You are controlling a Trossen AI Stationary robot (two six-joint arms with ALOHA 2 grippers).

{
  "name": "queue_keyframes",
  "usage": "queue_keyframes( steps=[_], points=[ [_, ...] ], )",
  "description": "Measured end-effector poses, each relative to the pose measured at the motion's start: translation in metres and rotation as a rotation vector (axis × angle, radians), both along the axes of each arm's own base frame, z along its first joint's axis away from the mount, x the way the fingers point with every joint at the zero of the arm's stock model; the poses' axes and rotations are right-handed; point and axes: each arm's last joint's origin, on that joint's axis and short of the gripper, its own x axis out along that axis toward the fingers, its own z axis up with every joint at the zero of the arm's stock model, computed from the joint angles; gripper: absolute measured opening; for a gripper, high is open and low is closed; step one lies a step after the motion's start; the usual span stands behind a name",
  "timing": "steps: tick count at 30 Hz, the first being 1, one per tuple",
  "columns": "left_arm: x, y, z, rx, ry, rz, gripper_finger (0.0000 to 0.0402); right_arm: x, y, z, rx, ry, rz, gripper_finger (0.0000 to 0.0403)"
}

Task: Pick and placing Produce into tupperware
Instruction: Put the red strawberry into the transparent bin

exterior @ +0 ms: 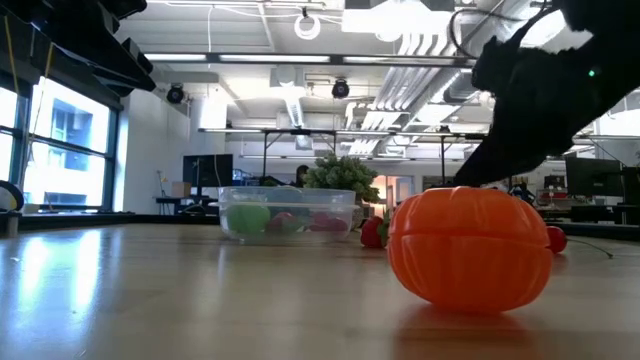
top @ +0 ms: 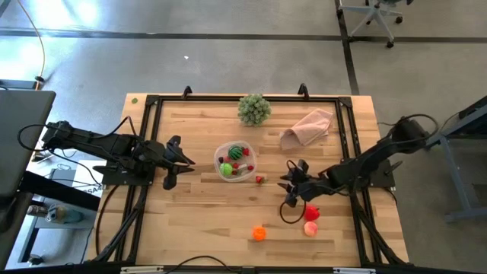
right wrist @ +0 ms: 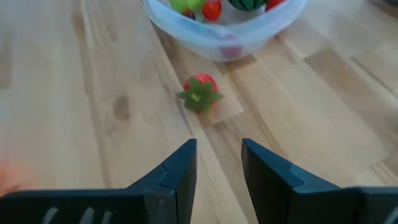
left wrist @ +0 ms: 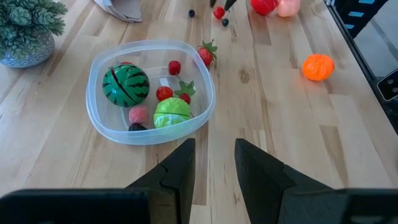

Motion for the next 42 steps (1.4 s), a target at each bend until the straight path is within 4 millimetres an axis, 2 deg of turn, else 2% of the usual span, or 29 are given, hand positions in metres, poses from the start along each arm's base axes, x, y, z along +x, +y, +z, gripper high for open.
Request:
queue_keyframes(
  steps=[5, 15, 22, 30, 42],
  points=[
    [0.0, 0.0, 0.0, 0.0, 0.0, 0.0, 0.0101, 0.009, -0.008, -0.014, 0.004, 0.044, 0.003, 0.0124],
    [0.0, 0.0, 0.0, 0.0, 0.0, 0.0, 0.0101, 0.028, -0.015, -0.036, 0.076, 0.055, 0.064, 0.0179],
    [0.0, 0.0, 0.0, 0.0, 0.0, 0.0, 0.0101, 0.043, -0.015, -0.049, 0.064, 0.031, 0.08, 0.0198],
    [0.0, 0.0, 0.0, 0.0, 0.0, 0.0, 0.0101, 0.078, -0.011, -0.054, -0.058, 0.065, 0.088, 0.02],
    [0.0, 0.0, 0.0, 0.0, 0.0, 0.0, 0.0101, 0.084, -0.013, -0.055, -0.078, 0.041, 0.0, 0.02]
  ],
)
